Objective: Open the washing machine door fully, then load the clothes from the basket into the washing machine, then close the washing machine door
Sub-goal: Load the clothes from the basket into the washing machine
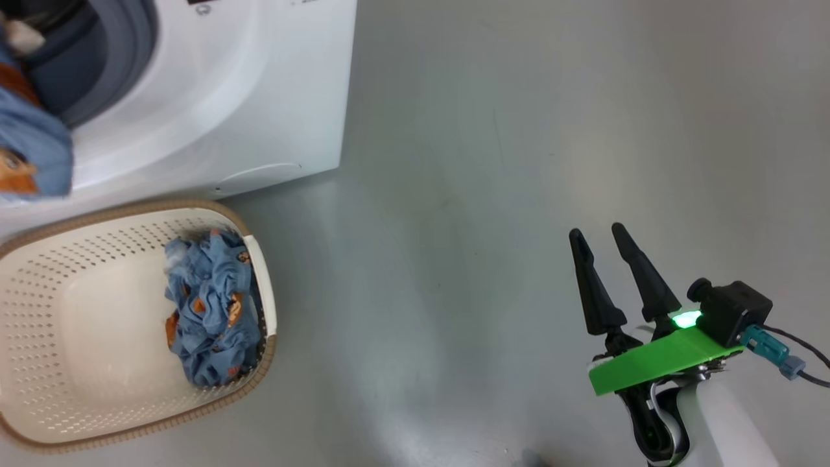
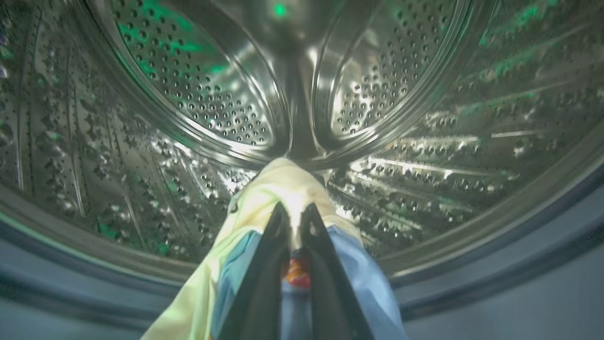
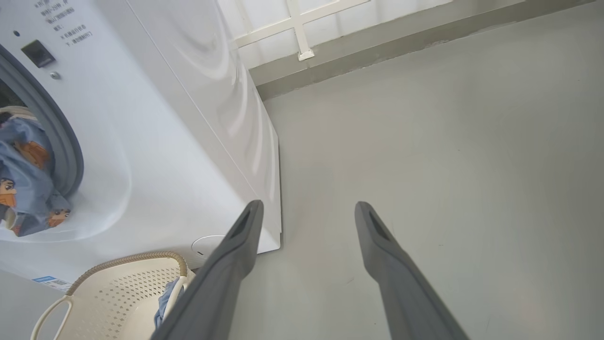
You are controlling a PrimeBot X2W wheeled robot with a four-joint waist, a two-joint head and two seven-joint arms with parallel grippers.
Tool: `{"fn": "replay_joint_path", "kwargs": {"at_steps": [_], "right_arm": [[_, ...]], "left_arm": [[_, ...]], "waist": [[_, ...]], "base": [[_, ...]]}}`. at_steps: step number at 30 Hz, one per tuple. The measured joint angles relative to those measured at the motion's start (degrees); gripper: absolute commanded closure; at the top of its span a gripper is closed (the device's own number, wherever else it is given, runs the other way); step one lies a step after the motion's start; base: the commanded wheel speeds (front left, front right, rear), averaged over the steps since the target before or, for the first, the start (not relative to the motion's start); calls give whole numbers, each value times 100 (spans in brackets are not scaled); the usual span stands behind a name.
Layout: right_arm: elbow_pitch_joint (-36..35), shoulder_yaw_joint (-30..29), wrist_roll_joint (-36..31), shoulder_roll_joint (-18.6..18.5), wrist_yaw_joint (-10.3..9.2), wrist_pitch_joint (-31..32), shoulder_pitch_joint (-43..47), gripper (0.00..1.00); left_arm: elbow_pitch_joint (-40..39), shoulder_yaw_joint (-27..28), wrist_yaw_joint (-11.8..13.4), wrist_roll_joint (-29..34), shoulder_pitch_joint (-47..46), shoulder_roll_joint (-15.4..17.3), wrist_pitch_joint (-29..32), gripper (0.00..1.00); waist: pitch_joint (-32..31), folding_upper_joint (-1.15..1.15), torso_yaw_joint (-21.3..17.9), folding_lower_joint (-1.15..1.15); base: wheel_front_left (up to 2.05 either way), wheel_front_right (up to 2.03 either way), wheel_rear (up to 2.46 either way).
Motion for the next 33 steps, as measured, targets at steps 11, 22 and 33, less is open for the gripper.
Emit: {"fn": "replay_joint_path", "kwargs": {"at_steps": [11, 22, 33], "right_arm": [[-58, 53, -1, 22, 0, -1, -135, 0], [-85, 97, -2, 44, 0, -1, -171, 0], [-82, 89, -2, 63, 0, -1, -254, 0]], "left_arm": [[-1585, 1233, 246, 711, -124, 158, -3, 100], [-1257, 1601, 99, 1327, 79, -67, -8, 0], [-1100, 1688, 32, 1456, 74, -212, -8, 0]], "waist": [[240, 0, -108, 0], [317, 0, -68, 0], [325, 0, -15, 0]], "base": [[0, 0, 0], [0, 0, 0], [0, 0, 0]]}}
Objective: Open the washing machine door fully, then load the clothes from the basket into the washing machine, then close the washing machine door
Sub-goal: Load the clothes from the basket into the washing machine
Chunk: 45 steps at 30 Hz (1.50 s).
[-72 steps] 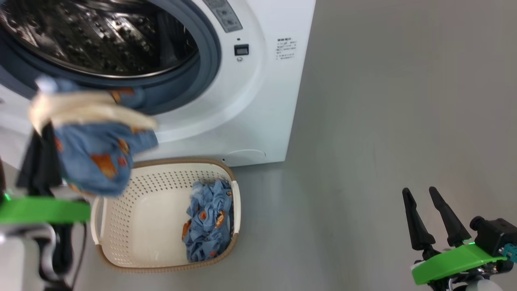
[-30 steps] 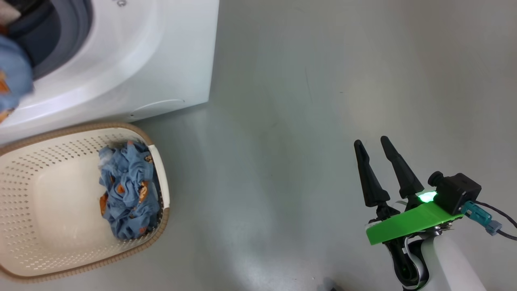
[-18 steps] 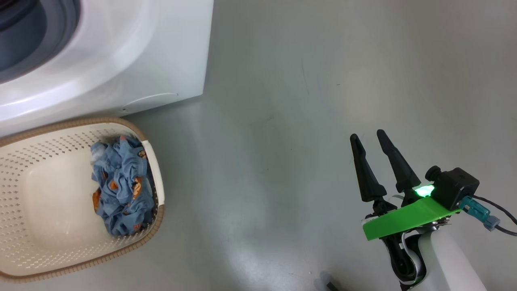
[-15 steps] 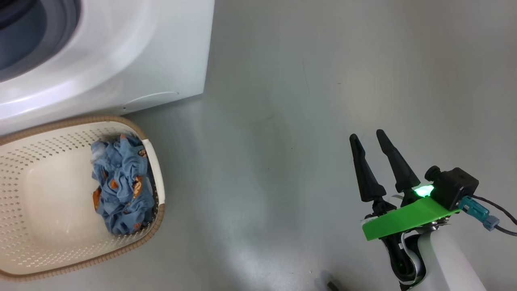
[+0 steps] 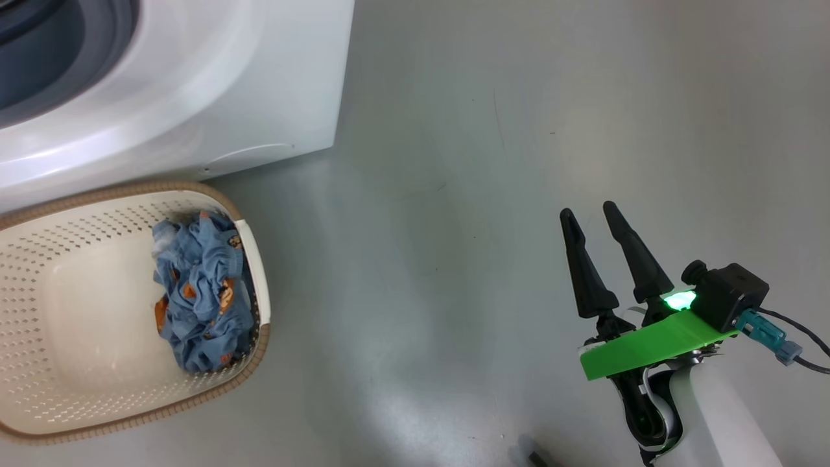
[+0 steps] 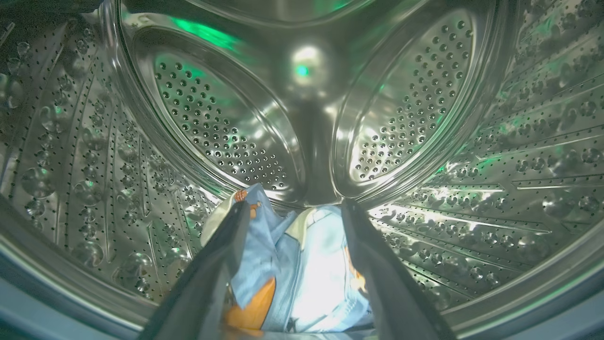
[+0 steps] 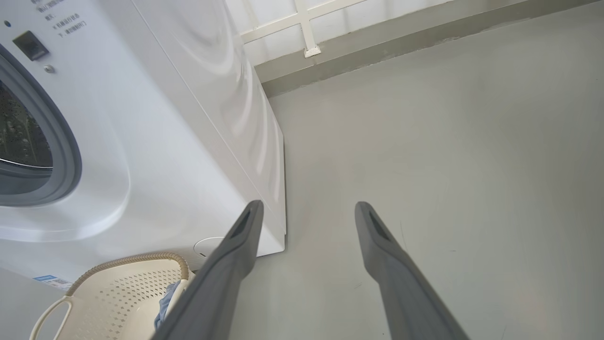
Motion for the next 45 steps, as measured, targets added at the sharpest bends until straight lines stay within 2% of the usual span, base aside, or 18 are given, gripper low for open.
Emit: {"fn": "replay_joint_path", "kwargs": {"at_steps": [6, 15, 31, 45], "right_arm": [[9, -10, -8, 2, 0, 0, 0, 0], [15, -91, -18, -60, 0, 0, 8, 0], [168, -194, -22, -577, 0, 0, 316, 0], [358, -201, 38, -765, 0, 1, 1015, 0]], "left_arm": [[-100, 121, -25, -1, 124, -158, -1, 0], [-581, 110, -26, -1, 1012, -489, -1, 0], [-1689, 143, -31, -26, 3180, -1220, 0, 0], [-2659, 135, -31, 63, 5272, -1493, 2, 0]], "waist": [[-53, 0, 33, 0], [-243, 0, 170, 0], [-996, 0, 663, 0], [-1999, 0, 1055, 0]], "base": [[0, 0, 0], [0, 0, 0], [0, 0, 0], [0, 0, 0]]}}
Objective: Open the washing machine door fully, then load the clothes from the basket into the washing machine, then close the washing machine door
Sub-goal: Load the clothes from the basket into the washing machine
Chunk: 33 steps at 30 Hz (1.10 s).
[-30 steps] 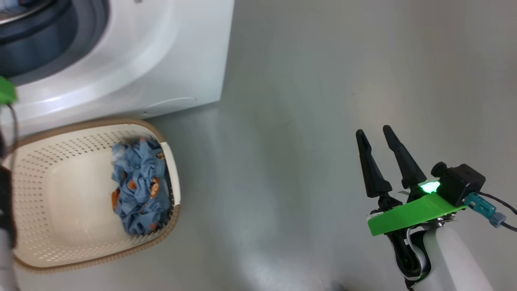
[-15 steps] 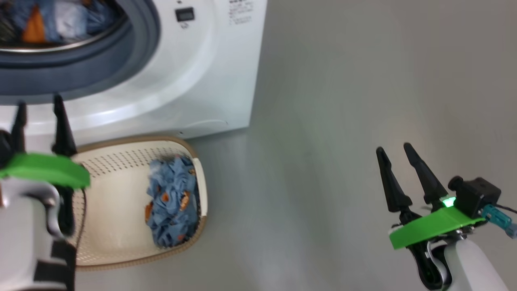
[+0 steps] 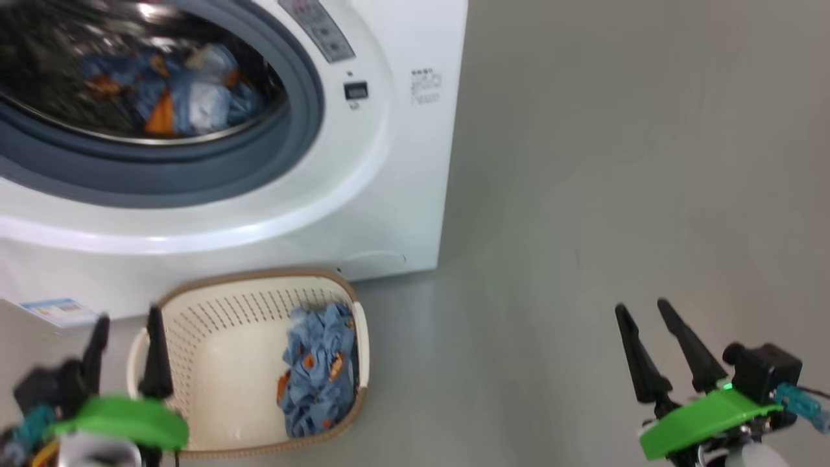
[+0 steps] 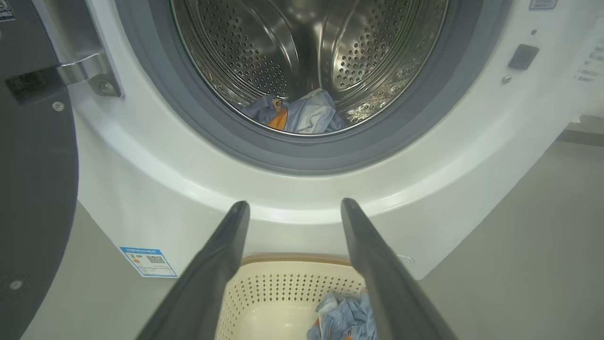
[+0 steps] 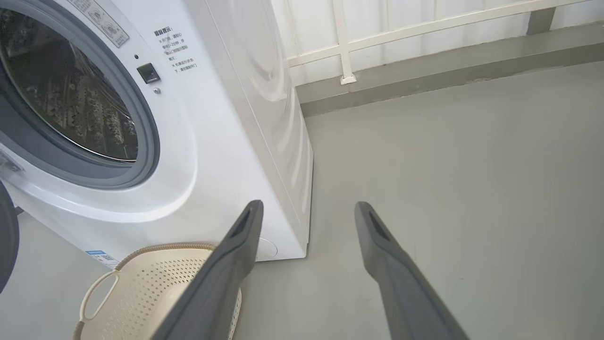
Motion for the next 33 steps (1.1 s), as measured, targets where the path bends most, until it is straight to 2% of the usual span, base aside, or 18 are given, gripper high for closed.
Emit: {"fn": "replay_joint_path", "kwargs": {"at_steps": [6, 17, 33], "right_arm": [[60, -11, 110, -98, 0, 0, 464, 0], [33, -177, 151, -185, 0, 0, 904, 0], [-12, -257, 151, -168, 0, 0, 974, 0]], "left_arm": [[-381, 76, 0, 13, 975, -103, 4, 0], [-969, 180, 0, 10, 1795, -268, 4, 0], [-1262, 307, 0, 40, 2069, -338, 4, 0]], "waist": [[-547, 0, 135, 0], [-1039, 0, 454, 0], [-1099, 0, 484, 0]], "base": [[0, 0, 0], [0, 0, 0], [0, 0, 0]]}}
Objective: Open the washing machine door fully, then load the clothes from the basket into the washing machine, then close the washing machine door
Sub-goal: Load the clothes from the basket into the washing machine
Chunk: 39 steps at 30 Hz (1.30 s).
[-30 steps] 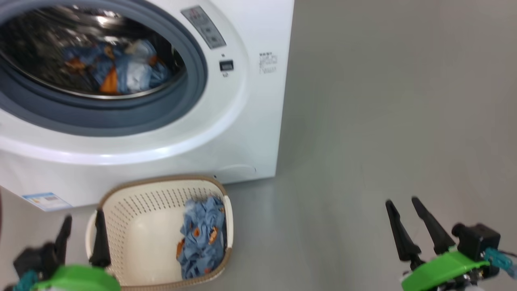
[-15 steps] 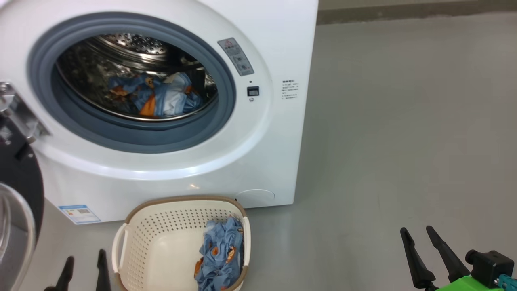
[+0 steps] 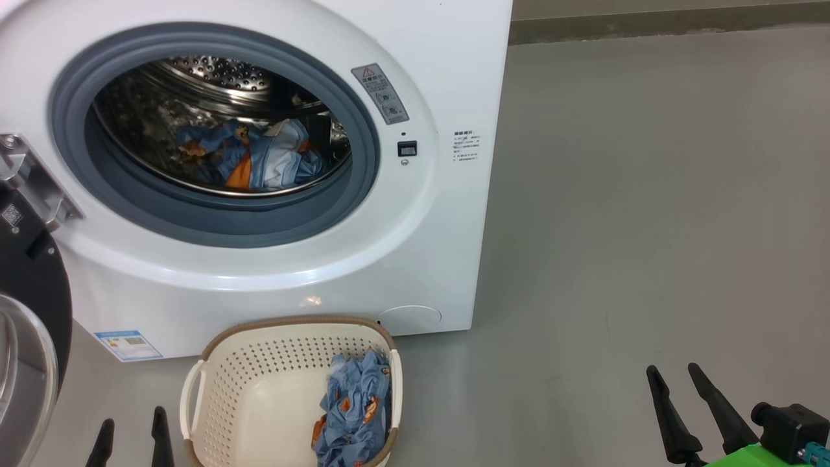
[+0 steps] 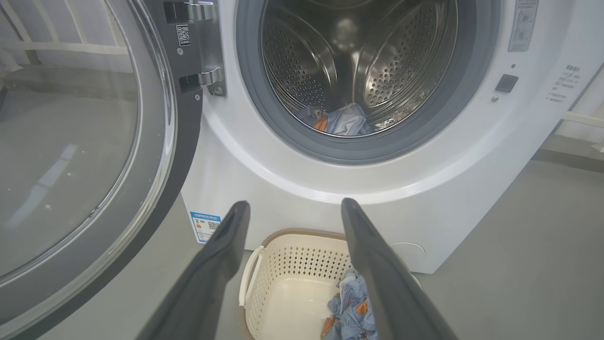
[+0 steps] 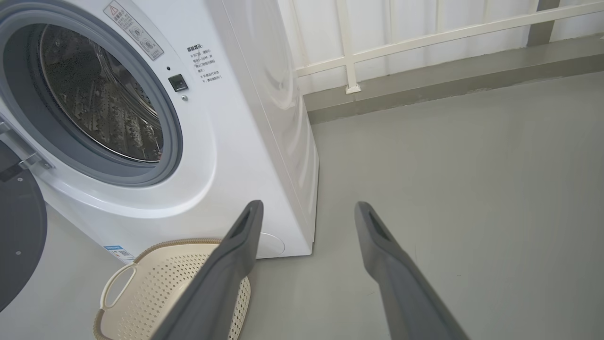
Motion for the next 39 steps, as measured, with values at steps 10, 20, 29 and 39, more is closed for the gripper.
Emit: {"fn": "replay_joint_path", "kwargs": {"at_steps": [10, 20, 29, 39], "right_arm": [[-24, -29, 0, 29, 0, 0, -8, 0], [-123, -64, -9, 78, 0, 0, -240, 0], [-210, -75, -85, 172, 0, 0, -614, 0], [-274, -74, -197, 287, 0, 0, -1050, 0]], "left_arm": [[1, -8, 0, 0, -15, -5, 0, 0], [126, -245, 0, -125, -346, -55, -1, 0], [753, -673, 0, -478, -1057, 41, -1, 0], [2085, -1443, 0, -916, -2165, 175, 0, 0]], "waist": [[98, 0, -10, 0], [417, 0, -13, 0], [957, 0, -30, 0], [1598, 0, -84, 0]], "base": [[0, 0, 0], [0, 0, 0], [0, 0, 0], [0, 0, 0]]}}
